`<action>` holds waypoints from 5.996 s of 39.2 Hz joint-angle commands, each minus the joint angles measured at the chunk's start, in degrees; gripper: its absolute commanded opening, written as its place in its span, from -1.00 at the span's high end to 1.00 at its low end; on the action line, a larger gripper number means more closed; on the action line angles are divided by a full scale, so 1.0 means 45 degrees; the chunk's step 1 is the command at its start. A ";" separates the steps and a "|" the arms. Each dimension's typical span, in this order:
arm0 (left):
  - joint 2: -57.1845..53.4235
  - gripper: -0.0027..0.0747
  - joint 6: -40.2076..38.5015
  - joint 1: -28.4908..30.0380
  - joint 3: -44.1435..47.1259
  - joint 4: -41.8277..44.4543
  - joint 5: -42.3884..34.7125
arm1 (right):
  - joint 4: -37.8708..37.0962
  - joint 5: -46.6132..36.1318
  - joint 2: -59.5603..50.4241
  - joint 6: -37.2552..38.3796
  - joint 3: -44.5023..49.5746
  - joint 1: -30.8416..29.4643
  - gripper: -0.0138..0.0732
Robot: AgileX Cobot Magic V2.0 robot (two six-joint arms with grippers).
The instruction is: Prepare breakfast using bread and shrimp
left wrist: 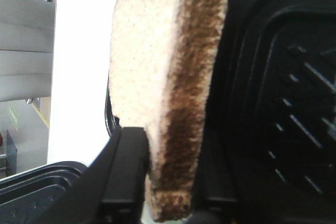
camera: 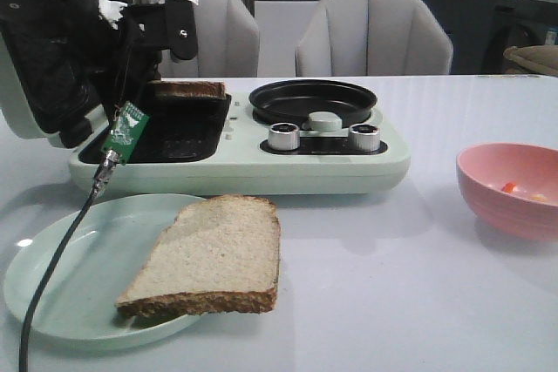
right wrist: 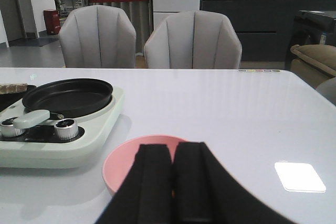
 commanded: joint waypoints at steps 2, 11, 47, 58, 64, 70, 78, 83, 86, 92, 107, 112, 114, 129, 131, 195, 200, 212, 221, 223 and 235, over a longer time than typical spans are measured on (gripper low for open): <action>-0.0642 -0.33 -0.0209 0.0061 -0.0273 -0.0198 -0.0294 | -0.0158 -0.1011 -0.0248 -0.0147 -0.0213 -0.0009 0.36; -0.0638 -0.69 -0.0209 0.0061 -0.0273 -0.0922 -0.0003 | -0.0158 -0.1011 -0.0248 -0.0147 -0.0213 -0.0009 0.36; -0.0737 -0.69 -0.0099 0.0355 -0.1213 -0.7538 0.1852 | -0.0158 -0.1011 -0.0248 -0.0147 -0.0213 -0.0009 0.36; -0.1825 -0.69 -0.0076 -0.0105 -0.1213 -0.9694 0.3077 | -0.0158 -0.1011 -0.0248 -0.0147 -0.0213 -0.0009 0.36; -0.2525 -0.69 -0.0076 -0.0408 -0.1233 -0.9827 0.4252 | -0.0158 -0.1011 -0.0248 -0.0147 -0.0213 -0.0009 0.36; -0.3760 -0.69 -0.0076 -0.0887 -0.1233 -0.9827 0.5112 | -0.0158 -0.1011 -0.0248 -0.0147 -0.0213 -0.0009 0.36; -0.5898 -0.69 -0.0186 -0.1584 -0.1233 -0.9965 0.6125 | -0.0158 -0.1011 -0.0248 -0.0147 -0.0213 -0.0009 0.36; -0.7300 -0.69 -0.0217 -0.1907 -0.1061 -1.0614 0.6616 | -0.0158 -0.1011 -0.0248 -0.0147 -0.0213 -0.0009 0.36; -0.7997 -0.69 -0.0217 -0.1907 -0.0835 -1.1307 0.6616 | -0.0158 -0.1011 -0.0248 -0.0147 -0.0213 -0.0009 0.36; -0.9467 -0.69 -0.0189 -0.1870 -0.0085 -1.2416 0.6569 | -0.0158 -0.1011 -0.0248 -0.0147 -0.0213 -0.0009 0.36; -1.4457 -0.69 -0.0704 -0.1467 0.4212 -1.3258 0.4294 | -0.0158 -0.1011 -0.0248 -0.0147 -0.0213 -0.0009 0.36; -1.6113 -0.69 -0.0861 -0.1467 0.5448 -1.3583 0.4408 | -0.0158 -0.1011 -0.0248 -0.0147 -0.0213 -0.0009 0.36; -1.6901 -0.69 -0.0861 -0.1467 0.6038 -1.3583 0.4430 | -0.0158 -0.1011 -0.0248 -0.0147 -0.0213 -0.0009 0.36; -2.1750 -0.69 -0.0837 -0.1467 0.9960 -1.4413 0.4606 | -0.0158 -0.1011 -0.0248 -0.0147 -0.0213 -0.0009 0.36; -2.2395 -0.69 -0.0837 -0.1467 1.0388 -1.4388 0.4606 | -0.0158 -0.1011 -0.0248 -0.0147 -0.0213 -0.0009 0.36; -2.4597 -0.69 -0.0819 -0.1467 1.1508 -1.4392 0.4025 | 0.0370 0.3172 0.5877 0.0716 -0.5647 0.0293 -0.20; -2.4597 -0.69 -0.0819 -0.1467 1.1508 -1.4392 0.4025 | 0.1274 0.3495 0.6935 0.0716 -0.6508 0.1169 -0.64; -2.4597 -0.69 -0.0819 -0.1467 1.1508 -1.4392 0.4025 | 0.3605 0.3837 1.0835 0.0716 -0.7983 0.3505 -0.70; -2.4597 -0.69 -0.0819 -0.1467 1.1508 -1.4392 0.4025 | 0.4816 0.3870 1.4245 0.0657 -0.9142 0.5229 -0.70; -2.4597 -0.69 -0.0819 -0.1467 1.1508 -1.4392 0.4025 | 0.5031 0.4004 1.5011 0.0549 -0.9475 0.5531 -0.70; -2.4597 -0.69 -0.0819 -0.1467 1.1508 -1.4392 0.4025 | 0.8134 0.4329 1.8947 -0.1565 -1.1238 0.5829 -0.70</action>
